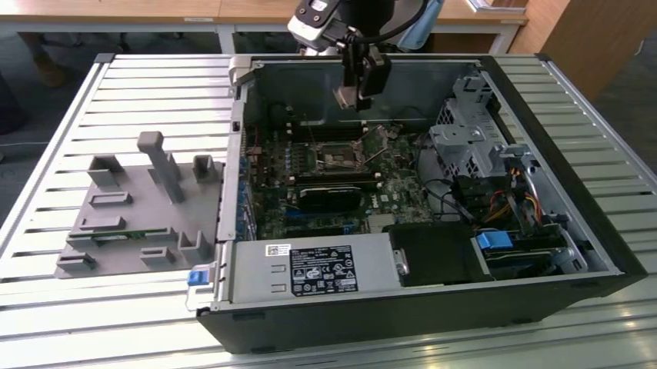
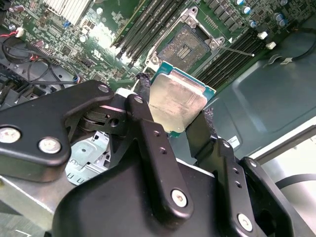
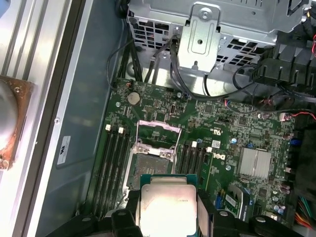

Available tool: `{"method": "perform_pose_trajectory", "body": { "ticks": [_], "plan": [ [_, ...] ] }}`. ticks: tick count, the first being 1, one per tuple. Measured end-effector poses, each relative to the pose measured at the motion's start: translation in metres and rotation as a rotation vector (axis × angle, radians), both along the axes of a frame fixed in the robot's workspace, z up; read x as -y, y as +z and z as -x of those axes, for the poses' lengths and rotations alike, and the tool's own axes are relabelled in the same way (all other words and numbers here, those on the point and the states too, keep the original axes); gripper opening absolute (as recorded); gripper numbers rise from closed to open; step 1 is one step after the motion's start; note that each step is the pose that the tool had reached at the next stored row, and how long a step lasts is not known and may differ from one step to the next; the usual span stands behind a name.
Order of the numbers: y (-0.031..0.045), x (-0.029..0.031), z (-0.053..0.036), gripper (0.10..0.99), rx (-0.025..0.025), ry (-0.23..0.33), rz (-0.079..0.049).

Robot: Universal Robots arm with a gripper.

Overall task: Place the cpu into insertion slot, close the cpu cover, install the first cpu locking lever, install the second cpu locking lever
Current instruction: 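Place the cpu into insertion slot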

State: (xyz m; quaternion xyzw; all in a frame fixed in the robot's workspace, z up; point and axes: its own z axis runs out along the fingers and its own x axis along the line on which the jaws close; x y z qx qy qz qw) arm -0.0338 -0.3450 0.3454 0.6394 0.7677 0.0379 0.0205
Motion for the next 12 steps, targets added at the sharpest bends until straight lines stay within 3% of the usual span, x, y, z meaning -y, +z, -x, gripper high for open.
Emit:
{"method": "perform_pose_trajectory", "body": {
  "ticks": [12],
  "plan": [
    [-0.0035,0.0,0.0,0.541,0.0,-0.002,0.0]
  ]
}}
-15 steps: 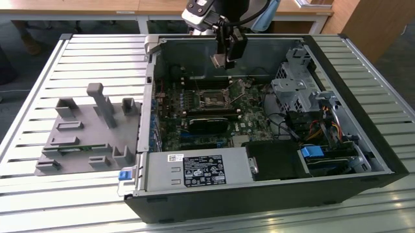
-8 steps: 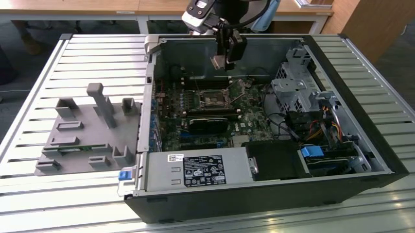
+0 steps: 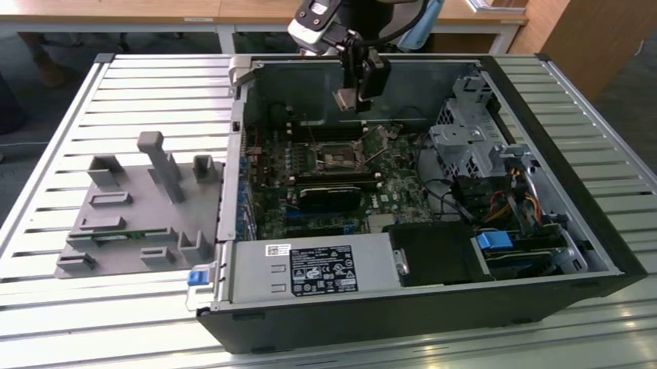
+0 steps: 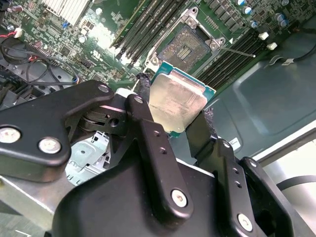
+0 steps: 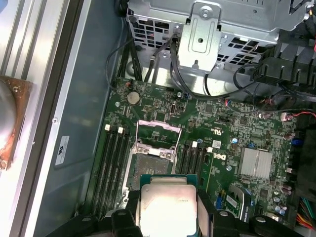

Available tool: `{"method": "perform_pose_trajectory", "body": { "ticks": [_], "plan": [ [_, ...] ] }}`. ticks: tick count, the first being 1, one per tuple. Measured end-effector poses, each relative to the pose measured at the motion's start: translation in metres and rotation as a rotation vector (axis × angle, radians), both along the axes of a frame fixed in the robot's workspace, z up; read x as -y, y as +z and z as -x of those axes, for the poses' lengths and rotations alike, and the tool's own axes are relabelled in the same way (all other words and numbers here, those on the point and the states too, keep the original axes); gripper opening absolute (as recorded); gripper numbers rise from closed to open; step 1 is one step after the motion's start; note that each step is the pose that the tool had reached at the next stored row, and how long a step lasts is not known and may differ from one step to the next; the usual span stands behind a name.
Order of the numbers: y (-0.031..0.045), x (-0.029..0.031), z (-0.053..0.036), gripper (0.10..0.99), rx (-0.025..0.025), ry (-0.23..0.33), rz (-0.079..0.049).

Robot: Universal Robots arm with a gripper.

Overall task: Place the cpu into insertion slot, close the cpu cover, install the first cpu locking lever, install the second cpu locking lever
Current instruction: 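Place the cpu into insertion slot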

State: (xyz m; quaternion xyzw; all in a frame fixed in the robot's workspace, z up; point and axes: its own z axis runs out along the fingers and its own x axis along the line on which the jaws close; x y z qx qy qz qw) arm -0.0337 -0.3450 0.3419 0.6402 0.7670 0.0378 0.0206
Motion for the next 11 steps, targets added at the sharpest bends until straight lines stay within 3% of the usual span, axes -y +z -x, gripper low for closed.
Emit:
{"method": "perform_pose_trajectory", "body": {
  "ticks": [5,11],
  "plan": [
    [-0.0013,0.0,0.0002,0.541,0.0,-0.03,0.0],
    [-0.0039,0.0,0.0002,0.541,-0.0001,-0.117,0.0]
  ]
}}
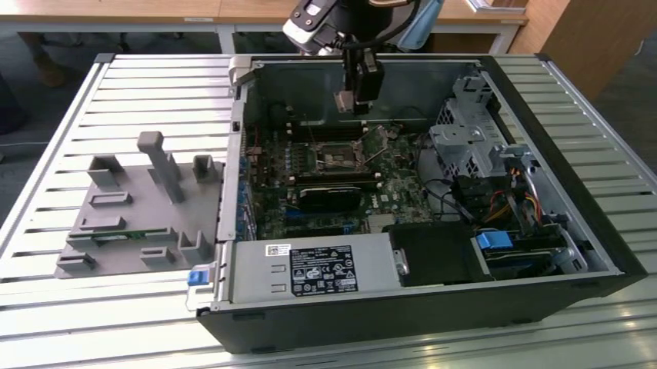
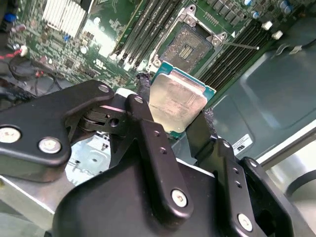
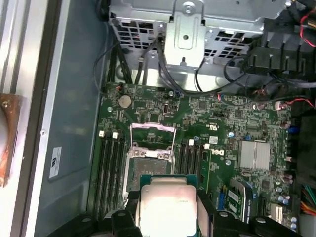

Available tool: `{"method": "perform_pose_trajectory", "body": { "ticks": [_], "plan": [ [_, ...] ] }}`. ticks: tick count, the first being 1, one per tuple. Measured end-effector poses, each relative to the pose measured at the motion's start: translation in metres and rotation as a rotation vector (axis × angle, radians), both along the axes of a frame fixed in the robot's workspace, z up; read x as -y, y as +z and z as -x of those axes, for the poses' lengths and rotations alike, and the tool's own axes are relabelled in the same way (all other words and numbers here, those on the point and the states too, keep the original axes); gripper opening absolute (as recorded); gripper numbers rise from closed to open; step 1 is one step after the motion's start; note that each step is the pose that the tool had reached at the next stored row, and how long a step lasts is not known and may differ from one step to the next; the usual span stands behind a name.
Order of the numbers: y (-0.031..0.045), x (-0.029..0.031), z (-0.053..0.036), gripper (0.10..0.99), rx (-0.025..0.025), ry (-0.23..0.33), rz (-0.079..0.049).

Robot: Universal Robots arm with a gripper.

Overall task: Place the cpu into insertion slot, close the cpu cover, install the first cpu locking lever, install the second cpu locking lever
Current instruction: 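Place the cpu into insertion slot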

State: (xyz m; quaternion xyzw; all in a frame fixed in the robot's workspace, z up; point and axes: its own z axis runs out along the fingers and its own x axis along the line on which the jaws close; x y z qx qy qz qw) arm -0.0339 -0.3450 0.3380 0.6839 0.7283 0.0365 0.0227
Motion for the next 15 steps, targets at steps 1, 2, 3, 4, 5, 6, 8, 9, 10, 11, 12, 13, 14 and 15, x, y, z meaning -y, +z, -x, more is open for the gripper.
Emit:
{"method": "perform_pose_trajectory", "body": {
  "ticks": [1,2,3,4,5,6,8,9,10,11,12,13,14,15],
  "plan": [
    [-0.0007,-0.0001,0.0,0.541,-0.0003,-0.015,0.0],
    [-0.0016,-0.0002,0.0,0.541,-0.0013,-0.028,0.001],
    [-0.0025,-0.0003,0.0,0.541,-0.0027,-0.042,0.001],
    [-0.0035,-0.0003,0.0,0.541,-0.0031,-0.054,0.001],
    [-0.0043,-0.0003,0.0,0.541,-0.0031,-0.057,0.002],
    [-0.0052,-0.0003,0.0,0.541,-0.0031,-0.057,0.003],
    [-0.0079,-0.0003,0.0,0.541,-0.0027,-0.057,0.005],
    [-0.0097,-0.0003,0.0001,0.541,-0.0026,-0.057,0.005],
    [-0.0115,-0.0003,0.0001,0.541,-0.0026,-0.057,0.005],
    [-0.0133,-0.0003,0.0001,0.541,-0.0027,-0.057,0.005],
    [-0.015,-0.0003,0.0001,0.541,-0.0027,-0.057,0.005],
    [-0.0165,-0.0003,0.0001,0.541,-0.0027,-0.057,0.005],
    [-0.0176,-0.0003,0.0001,0.541,-0.0026,-0.057,0.005],
    [-0.0186,-0.0003,0.0001,0.541,-0.0028,-0.057,0.005]
  ]
}}
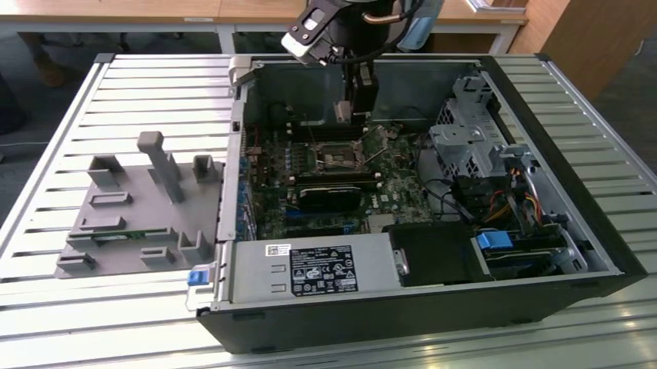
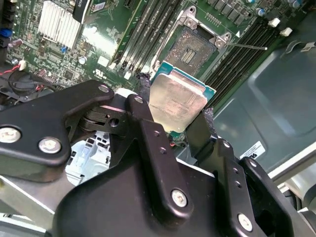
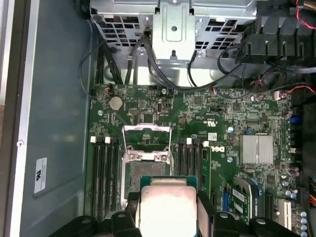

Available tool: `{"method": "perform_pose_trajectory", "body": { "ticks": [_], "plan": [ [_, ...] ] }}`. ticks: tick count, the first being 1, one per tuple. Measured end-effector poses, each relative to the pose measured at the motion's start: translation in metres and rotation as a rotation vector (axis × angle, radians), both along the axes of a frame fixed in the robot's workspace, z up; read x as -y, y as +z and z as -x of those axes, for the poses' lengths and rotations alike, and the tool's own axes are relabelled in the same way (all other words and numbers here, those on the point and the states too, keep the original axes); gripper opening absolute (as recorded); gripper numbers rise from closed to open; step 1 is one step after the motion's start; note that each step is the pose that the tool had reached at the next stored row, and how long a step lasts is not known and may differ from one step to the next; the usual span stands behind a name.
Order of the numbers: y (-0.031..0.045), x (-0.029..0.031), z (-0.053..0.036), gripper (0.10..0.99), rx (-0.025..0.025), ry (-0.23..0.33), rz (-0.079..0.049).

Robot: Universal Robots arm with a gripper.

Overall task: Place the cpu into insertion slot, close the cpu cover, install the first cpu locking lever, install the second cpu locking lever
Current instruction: 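Place the cpu into insertion slot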

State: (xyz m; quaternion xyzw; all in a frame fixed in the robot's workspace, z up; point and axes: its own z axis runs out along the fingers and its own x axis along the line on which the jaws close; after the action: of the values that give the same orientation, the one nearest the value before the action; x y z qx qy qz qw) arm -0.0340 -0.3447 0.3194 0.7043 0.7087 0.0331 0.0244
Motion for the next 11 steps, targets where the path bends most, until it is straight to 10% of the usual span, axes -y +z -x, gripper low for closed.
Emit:
{"method": "perform_pose_trajectory", "body": {
  "ticks": [11],
  "plan": [
    [-0.0036,0.0,0.0,0.541,-0.0005,0.0,0.001]
  ]
}}
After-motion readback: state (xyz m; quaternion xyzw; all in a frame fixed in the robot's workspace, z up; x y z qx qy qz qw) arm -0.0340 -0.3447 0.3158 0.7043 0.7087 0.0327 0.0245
